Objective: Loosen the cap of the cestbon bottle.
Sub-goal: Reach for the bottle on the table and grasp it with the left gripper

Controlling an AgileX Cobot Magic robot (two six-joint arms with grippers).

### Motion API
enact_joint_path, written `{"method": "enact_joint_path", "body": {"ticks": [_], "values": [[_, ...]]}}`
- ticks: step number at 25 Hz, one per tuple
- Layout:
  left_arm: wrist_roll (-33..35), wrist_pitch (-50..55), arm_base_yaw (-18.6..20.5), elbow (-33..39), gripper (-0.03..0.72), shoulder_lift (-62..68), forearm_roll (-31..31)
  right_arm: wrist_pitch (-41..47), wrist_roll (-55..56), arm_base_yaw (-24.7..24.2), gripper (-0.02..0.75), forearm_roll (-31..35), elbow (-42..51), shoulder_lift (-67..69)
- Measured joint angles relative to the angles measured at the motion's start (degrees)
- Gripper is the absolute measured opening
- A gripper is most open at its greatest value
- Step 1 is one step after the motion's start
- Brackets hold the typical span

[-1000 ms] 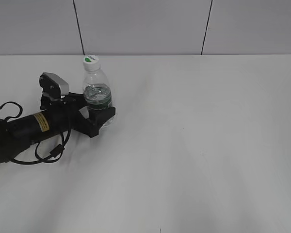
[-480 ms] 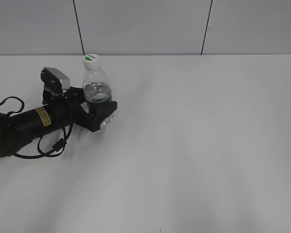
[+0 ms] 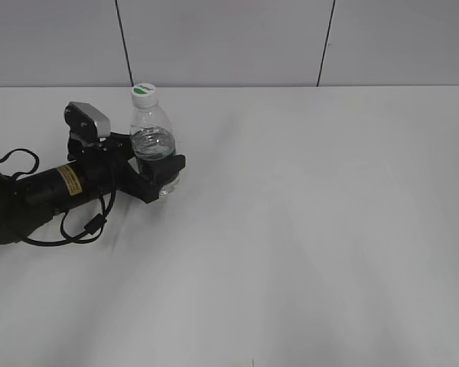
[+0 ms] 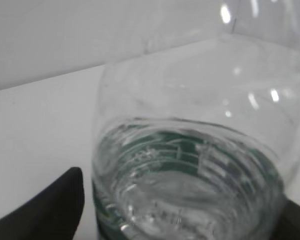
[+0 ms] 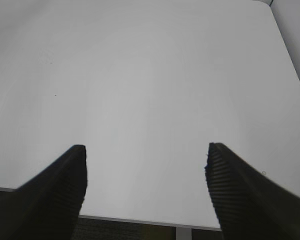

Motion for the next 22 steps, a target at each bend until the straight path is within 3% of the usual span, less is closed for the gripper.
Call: {"method": "enact_joint_path", "body": {"ticks": [8,22], "values": [[-0.16,0.00,0.00,-0.09,0.418,0.00,0.16,0.00,0.00,0.00,0.565,0.00,0.00,0.00],[-0.16,0.00,0.00,-0.09,0.415,0.00,0.17,0.00,0.07,0.00,0.565,0.00,0.00,0.00]]}}
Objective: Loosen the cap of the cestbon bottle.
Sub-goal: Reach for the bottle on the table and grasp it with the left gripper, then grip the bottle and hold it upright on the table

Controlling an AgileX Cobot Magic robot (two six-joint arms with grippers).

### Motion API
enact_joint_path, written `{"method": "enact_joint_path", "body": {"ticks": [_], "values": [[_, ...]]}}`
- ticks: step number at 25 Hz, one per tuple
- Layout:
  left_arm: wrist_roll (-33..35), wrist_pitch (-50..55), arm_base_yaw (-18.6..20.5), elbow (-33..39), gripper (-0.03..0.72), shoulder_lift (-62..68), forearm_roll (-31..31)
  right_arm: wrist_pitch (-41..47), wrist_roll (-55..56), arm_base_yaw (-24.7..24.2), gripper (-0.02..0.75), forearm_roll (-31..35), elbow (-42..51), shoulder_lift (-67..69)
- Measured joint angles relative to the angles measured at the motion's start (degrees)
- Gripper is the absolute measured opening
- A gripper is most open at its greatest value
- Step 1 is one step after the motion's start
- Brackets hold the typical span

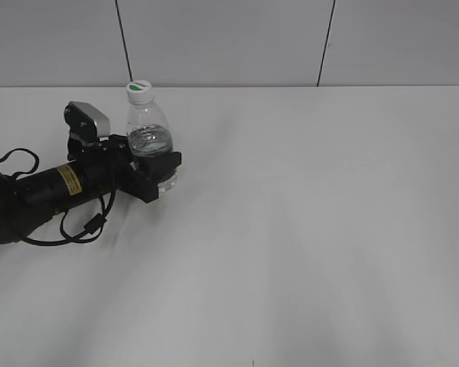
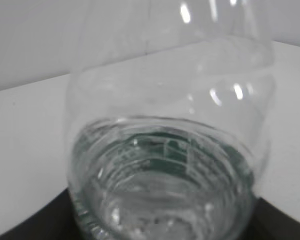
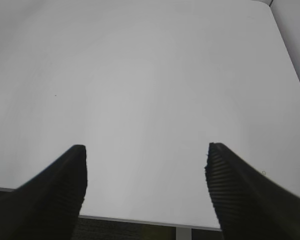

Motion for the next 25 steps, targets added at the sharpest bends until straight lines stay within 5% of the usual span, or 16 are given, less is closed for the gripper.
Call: {"method": "enact_joint_path", "body": {"ticks": [9,18,25], "values": [[0.00,0.00,0.05,-0.06,0.415,0.00,3.02,0.00,0.00,0.00,0.565,0.00,0.00,0.00],[-2.46,1.56,0.00,-0.01,0.415,-3.63,23.63,0.00,0.00,0.00,0.565,0.00,0.00,0.00],[-3.27,1.88,-4.06,0.64,0.414,-5.35,27.57,0.00,0.00,0.00,0.565,0.00,0.00,0.00]]}}
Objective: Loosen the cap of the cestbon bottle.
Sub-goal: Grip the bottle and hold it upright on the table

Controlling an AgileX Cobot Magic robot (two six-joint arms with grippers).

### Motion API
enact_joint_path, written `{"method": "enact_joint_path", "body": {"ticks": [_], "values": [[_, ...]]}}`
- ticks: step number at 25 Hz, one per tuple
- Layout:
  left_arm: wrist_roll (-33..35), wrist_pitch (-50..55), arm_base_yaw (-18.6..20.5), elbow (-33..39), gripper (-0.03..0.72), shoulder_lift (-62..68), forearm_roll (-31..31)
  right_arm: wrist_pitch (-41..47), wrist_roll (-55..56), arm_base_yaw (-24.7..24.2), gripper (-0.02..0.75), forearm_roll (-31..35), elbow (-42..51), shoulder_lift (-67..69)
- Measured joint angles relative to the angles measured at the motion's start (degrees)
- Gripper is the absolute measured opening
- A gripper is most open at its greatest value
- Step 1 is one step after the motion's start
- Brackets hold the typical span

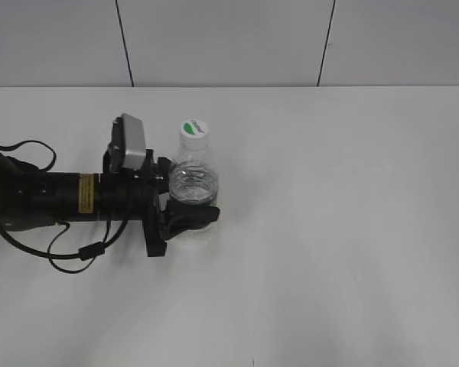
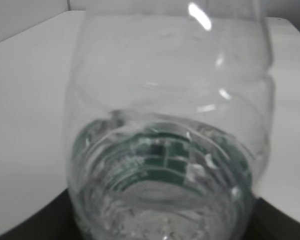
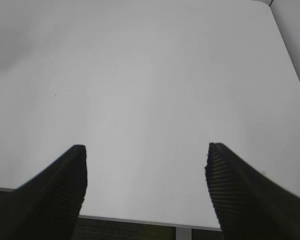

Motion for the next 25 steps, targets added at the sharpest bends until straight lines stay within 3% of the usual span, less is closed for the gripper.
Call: {"method": "enact_joint_path", "body": {"ticks": [3,7,25], "values": [[0.50,0.06,-4.15,0.11,0.414,0.05,-0.57,0.00,0.00,0.00,0.565,0.00,0.00,0.00],[0.69,0.01,-6.92,0.11,0.414,0.05,-3.15,0.00,0.00,0.00,0.565,0.00,0.00,0.00],[0.67,-1.39,-7.87,0.11,0.414,3.59,-9.55,0.00,-0.07,0.00,0.565,0.00,0.00,0.00]]}}
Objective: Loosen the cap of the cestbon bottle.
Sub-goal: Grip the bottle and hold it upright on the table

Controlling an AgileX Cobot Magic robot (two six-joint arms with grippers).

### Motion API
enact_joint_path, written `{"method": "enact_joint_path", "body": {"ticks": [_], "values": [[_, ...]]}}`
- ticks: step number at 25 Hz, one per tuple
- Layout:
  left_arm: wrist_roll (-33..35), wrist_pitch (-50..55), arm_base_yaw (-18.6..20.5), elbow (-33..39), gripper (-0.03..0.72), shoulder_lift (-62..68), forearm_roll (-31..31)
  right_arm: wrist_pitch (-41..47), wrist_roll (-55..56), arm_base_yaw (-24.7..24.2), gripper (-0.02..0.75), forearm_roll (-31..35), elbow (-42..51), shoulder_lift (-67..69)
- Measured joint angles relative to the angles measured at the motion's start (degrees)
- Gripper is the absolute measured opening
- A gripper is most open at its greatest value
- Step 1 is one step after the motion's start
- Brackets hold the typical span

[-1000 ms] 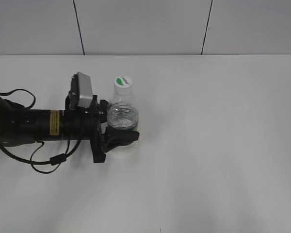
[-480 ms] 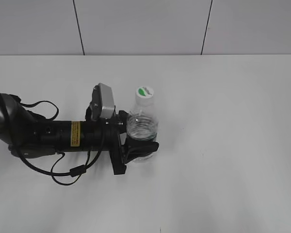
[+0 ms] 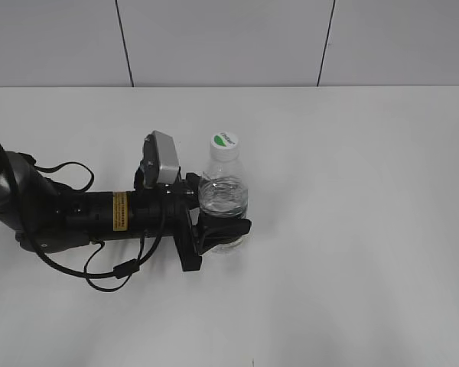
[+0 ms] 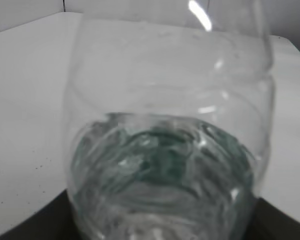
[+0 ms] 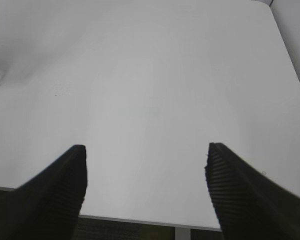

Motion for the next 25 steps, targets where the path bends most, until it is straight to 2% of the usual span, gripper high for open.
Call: {"method": "enact_joint_path", "body": {"ticks": [5,14,19,25], "values": [[0.00,-0.06,0.00,0.00,0.414,0.11,-0.20,-0.21,-2.33,0.00,0.565,0.00,-0.28,3.44],[0.00,-0.06,0.00,0.00,0.414,0.11,-0.26,-8.36,-5.65,0.00,0.565,0.13,-6.34,24.04],[0.00,-0.11,0.00,0.00,0.414,0.11,-0.30,-9.19,-5.98,0.00,0.565,0.24,-16.28,38.66],[0.00,-0.23,0.00,0.00,0.414,0.11,-0.32,-5.56,-5.65,0.00,0.565,2.62,-33.68,58.85]]}}
